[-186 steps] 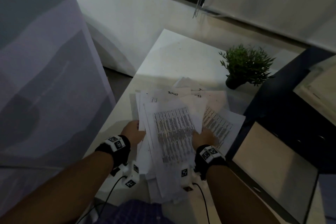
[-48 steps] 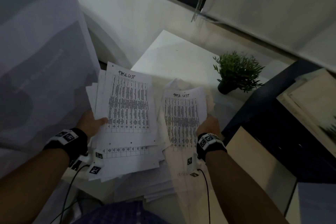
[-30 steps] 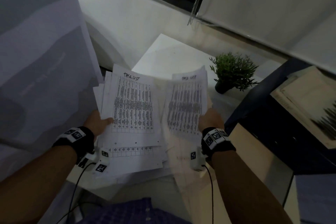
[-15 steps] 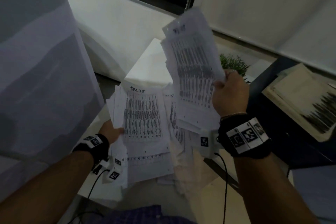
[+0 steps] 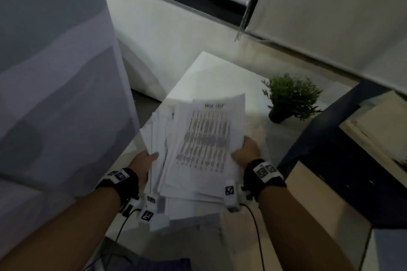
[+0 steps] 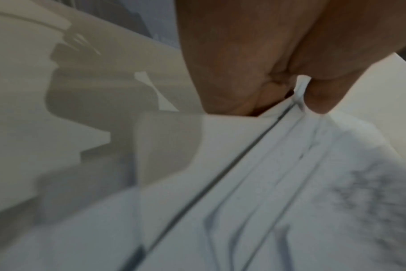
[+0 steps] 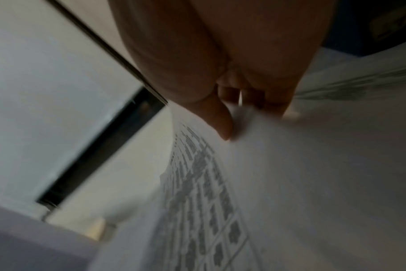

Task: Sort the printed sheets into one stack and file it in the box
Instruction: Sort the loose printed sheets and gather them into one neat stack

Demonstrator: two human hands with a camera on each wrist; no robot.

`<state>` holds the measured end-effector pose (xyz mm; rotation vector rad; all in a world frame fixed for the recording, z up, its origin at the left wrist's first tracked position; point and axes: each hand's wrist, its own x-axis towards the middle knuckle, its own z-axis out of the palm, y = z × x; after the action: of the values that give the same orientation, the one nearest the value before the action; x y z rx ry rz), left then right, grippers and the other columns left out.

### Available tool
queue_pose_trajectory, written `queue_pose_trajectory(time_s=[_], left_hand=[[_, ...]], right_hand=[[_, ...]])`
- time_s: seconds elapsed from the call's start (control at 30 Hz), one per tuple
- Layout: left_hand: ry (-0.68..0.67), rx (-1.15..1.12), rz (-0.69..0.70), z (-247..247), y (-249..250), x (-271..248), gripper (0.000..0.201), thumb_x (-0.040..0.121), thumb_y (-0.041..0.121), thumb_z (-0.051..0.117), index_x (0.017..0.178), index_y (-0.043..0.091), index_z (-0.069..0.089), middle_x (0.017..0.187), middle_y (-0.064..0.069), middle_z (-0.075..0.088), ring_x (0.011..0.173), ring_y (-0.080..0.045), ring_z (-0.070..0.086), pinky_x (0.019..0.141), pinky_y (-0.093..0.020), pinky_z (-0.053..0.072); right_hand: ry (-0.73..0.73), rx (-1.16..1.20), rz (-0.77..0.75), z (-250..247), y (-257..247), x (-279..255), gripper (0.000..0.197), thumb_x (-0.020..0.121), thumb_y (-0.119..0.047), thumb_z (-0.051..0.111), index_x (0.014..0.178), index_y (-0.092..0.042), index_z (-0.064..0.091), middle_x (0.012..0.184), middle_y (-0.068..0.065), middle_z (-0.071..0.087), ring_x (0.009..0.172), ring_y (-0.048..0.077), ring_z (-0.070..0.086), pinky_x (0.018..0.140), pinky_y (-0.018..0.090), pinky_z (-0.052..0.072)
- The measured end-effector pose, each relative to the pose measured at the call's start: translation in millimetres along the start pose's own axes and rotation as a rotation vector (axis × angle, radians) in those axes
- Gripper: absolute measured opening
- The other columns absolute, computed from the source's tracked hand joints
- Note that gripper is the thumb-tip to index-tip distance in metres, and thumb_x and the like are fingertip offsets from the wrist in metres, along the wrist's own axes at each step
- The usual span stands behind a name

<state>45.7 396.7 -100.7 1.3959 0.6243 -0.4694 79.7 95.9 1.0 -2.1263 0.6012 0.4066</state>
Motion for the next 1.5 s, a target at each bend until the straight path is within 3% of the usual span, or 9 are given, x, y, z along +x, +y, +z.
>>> queue_pose_trajectory(time_s=[0.2, 0.43, 0.57, 0.73, 0.87, 1.07, 1.13, 1.33, 1.5], left_hand=[[0.134, 0.42, 0.135, 9.8, -13.3, 18.4, 0.121, 0.061, 0.078, 0.06, 0.153, 0.01, 0.02, 0.157, -0.008, 0.032, 0.142, -0.028, 0.034, 0.118, -0.047, 0.026], [0.136, 0.355, 0.385, 17.4, 29.0, -24.2, 0.055, 0.093, 0.014, 0.064, 0.143, 0.014, 0.04, 0.133, 0.002, 0.053, 0.123, -0.018, 0.05, 0.101, -0.028, 0.037], [0.033, 0.202, 0.492, 11.6, 80.4, -56.3, 0.029, 0.09, 0.01, 0.066, 0.113, 0.028, 0.058, 0.097, 0.031, 0.068, 0.092, 0.011, 0.062, 0.089, -0.016, 0.051], [0.028, 0.099, 0.649, 26.6, 142.9, -93.2, 0.033, 0.087, 0.007, 0.069, 0.119, 0.01, 0.059, 0.107, 0.008, 0.067, 0.09, 0.014, 0.064, 0.081, -0.006, 0.051], [0.091, 0.025, 0.801, 41.8, 155.4, -111.7, 0.049, 0.084, -0.005, 0.069, 0.101, 0.035, 0.047, 0.085, 0.035, 0.062, 0.082, 0.028, 0.056, 0.069, 0.006, 0.041], [0.118, 0.067, 0.55, 46.5, 100.6, -85.7, 0.034, 0.083, 0.013, 0.074, 0.113, 0.016, 0.058, 0.116, 0.013, 0.06, 0.095, -0.001, 0.062, 0.097, -0.025, 0.049], [0.183, 0.093, 0.518, 50.0, 96.0, -81.7, 0.027, 0.089, 0.014, 0.068, 0.11, 0.02, 0.05, 0.115, 0.014, 0.052, 0.093, -0.006, 0.054, 0.086, -0.016, 0.046], [0.372, 0.265, 0.644, 14.3, 123.8, -66.1, 0.012, 0.093, 0.022, 0.064, 0.09, 0.011, 0.065, 0.085, -0.011, 0.064, 0.077, -0.018, 0.057, 0.069, -0.035, 0.054], [0.435, 0.336, 0.791, -17.3, 140.5, -66.4, 0.02, 0.092, 0.023, 0.065, 0.081, 0.007, 0.064, 0.075, -0.009, 0.057, 0.071, -0.016, 0.05, 0.061, -0.027, 0.043]], right_hand=[[-0.087, -0.247, 0.025, 63.1, 38.0, 8.9, 0.054, 0.097, -0.006, 0.05, 0.149, -0.005, 0.036, 0.145, 0.016, 0.047, 0.131, 0.033, 0.048, 0.109, 0.035, 0.038], [-0.039, -0.283, -0.057, 65.7, 31.1, 14.4, 0.098, 0.075, -0.05, 0.079, 0.151, -0.011, 0.03, 0.155, 0.011, 0.033, 0.141, 0.034, 0.034, 0.115, 0.048, 0.034], [-0.054, 0.397, -0.196, 21.6, -8.0, 0.2, 0.097, 0.054, -0.042, 0.095, 0.137, -0.02, 0.05, 0.13, 0.003, 0.064, 0.118, 0.028, 0.063, 0.095, 0.051, 0.054], [0.044, 0.702, -0.513, -21.4, -72.5, -36.2, 0.034, 0.072, -0.001, 0.083, 0.104, -0.005, 0.072, 0.096, 0.0, 0.078, 0.09, 0.021, 0.075, 0.078, 0.039, 0.061], [-0.003, 0.764, -0.62, -21.6, -82.2, -61.5, 0.035, 0.071, 0.009, 0.08, 0.102, -0.006, 0.072, 0.095, -0.001, 0.078, 0.09, 0.019, 0.075, 0.074, 0.031, 0.06], [0.018, 0.5, -0.347, 26.9, -26.4, -34.9, 0.046, 0.069, -0.003, 0.085, 0.11, -0.009, 0.064, 0.098, -0.002, 0.073, 0.091, 0.02, 0.073, 0.073, 0.03, 0.059], [0.041, 0.252, -0.25, 41.9, -3.6, -20.2, 0.051, 0.074, -0.006, 0.08, 0.117, -0.012, 0.053, 0.105, -0.004, 0.064, 0.103, 0.022, 0.065, 0.074, 0.022, 0.054], [-0.036, -0.553, 0.03, 88.6, 45.9, -6.3, 0.129, 0.071, -0.065, 0.074, 0.157, -0.01, -0.004, 0.165, 0.011, 0.004, 0.15, 0.037, 0.009, 0.117, 0.056, 0.021], [-0.085, -0.52, 0.055, 100.8, 35.5, -4.4, 0.134, 0.069, -0.042, 0.087, 0.156, -0.006, -0.01, 0.161, 0.017, 0.01, 0.146, 0.036, 0.024, 0.115, 0.044, 0.033]])
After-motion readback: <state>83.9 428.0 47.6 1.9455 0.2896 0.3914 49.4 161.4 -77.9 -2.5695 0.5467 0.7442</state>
